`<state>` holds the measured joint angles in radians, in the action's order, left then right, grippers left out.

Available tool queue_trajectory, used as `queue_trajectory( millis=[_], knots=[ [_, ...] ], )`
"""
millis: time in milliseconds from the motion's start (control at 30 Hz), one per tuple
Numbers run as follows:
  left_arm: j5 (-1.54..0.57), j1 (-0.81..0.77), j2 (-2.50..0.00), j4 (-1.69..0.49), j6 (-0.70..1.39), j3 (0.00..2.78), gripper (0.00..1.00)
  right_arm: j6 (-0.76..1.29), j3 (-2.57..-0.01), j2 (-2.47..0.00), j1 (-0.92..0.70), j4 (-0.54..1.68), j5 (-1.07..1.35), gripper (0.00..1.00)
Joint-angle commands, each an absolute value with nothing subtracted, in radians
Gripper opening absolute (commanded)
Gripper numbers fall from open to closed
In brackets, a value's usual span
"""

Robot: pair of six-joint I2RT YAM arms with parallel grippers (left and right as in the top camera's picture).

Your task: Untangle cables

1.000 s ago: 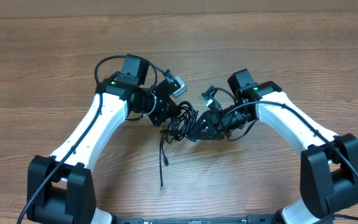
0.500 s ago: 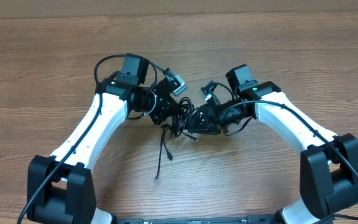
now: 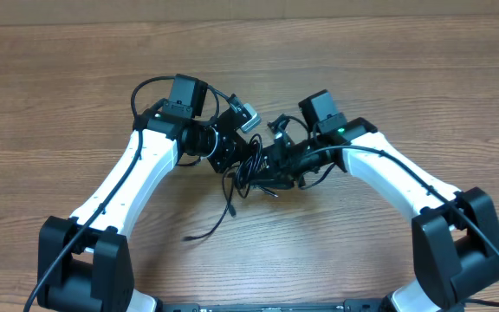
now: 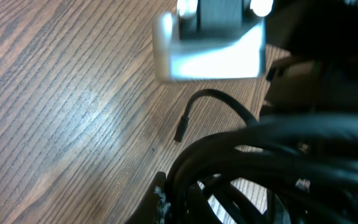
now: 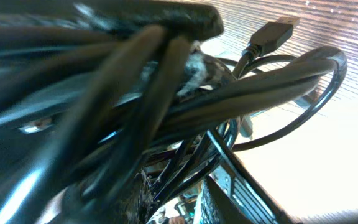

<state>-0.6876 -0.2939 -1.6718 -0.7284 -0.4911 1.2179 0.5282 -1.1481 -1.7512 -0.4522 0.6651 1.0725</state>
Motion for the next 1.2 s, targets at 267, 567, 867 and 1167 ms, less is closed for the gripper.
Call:
queue_trajectory(
  millis=[267,567,867,1167],
  knots=[
    [-0.64,-0.302,-1.664,-0.72,-0.421,1.213,0.04,0.584,-1.151,-1.726,-0.482,0.605,1.01,0.25],
    [-0.639,-0.302,-1.664,-0.72,-0.422,1.213,0.04,0.79,-1.151,-1.726,-0.477,0.58,0.989,0.38],
    [-0.61,-0.302,-1.664,-0.72,-0.422,1.213,0.04,0.838,-1.151,-1.726,-0.476,0.576,1.077,0.39],
    [-0.602,-0.302,-1.664,-0.706,-0.417,1.213,0.04,0.912,-1.151,-1.726,-0.479,0.601,1.124,0.04]
  ],
)
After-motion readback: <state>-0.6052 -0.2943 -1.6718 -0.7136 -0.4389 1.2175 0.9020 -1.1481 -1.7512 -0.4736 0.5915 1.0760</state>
